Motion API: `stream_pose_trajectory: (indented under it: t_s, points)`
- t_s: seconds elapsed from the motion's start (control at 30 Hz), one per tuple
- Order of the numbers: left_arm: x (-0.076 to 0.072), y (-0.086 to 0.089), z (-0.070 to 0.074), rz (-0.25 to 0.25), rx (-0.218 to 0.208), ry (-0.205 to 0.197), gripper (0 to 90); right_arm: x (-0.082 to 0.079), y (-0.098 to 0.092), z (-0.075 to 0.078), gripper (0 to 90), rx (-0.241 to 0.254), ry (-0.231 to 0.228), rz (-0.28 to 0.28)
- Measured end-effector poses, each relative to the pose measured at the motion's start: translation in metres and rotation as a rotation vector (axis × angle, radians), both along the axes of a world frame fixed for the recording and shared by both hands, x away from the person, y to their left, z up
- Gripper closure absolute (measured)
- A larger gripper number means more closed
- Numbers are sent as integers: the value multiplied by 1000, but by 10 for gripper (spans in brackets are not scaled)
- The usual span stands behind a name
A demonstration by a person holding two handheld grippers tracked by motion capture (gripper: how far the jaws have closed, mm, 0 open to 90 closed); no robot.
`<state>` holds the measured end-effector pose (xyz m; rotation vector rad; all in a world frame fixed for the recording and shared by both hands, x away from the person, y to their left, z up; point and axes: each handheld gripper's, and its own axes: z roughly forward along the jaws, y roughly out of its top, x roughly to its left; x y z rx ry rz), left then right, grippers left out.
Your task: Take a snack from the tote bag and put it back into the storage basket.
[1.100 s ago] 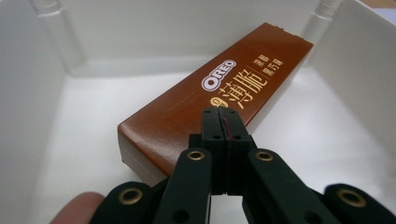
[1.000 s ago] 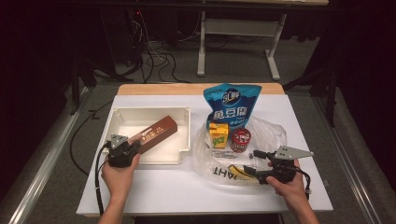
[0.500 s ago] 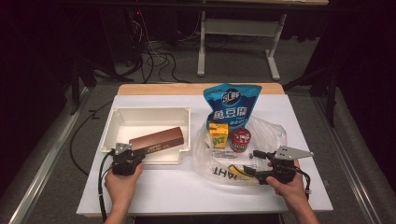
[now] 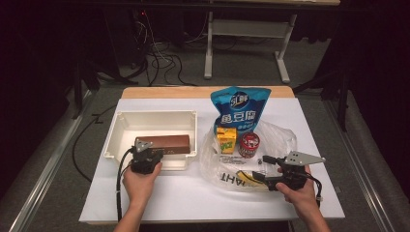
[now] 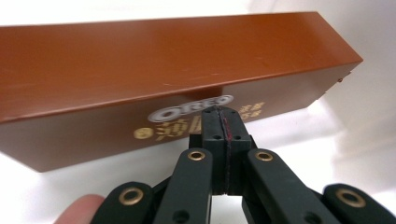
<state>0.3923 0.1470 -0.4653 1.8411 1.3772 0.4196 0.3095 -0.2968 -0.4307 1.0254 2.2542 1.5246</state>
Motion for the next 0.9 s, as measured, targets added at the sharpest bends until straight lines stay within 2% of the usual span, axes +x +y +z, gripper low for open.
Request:
stream_pose_trajectory:
  t_s: [0.13, 0.23, 0.3, 0.33, 0.4, 0.43, 0.53, 0.63, 0.9]
  points:
    - [13, -4, 3, 29, 10, 4, 900, 0, -1, -1, 213, 4, 1, -2]
    - [25, -6, 5, 27, 6, 7, 900, 0, -1, -1, 214, 1, 3, 0]
    - [31, -7, 6, 16, -40, 20, 900, 1, -1, -2, 214, 5, 5, 0]
    - [34, -7, 7, 15, -43, 23, 900, 1, -1, -2, 214, 5, 4, 1]
    - [38, -9, 10, 27, -15, 8, 900, 1, -1, -2, 215, 4, 4, 1]
    - [40, -8, 10, 35, -15, 9, 900, 0, -1, -1, 215, 5, 4, 0]
    - [47, -3, 8, 72, -16, 28, 899, 0, -2, -1, 215, 9, 3, -2]
    - [52, 4, 6, 102, -38, 37, 893, 1, -2, -2, 216, 10, 7, 0]
    - [61, 20, 6, 243, -122, 52, 888, 1, -1, -2, 217, 9, 8, -1]
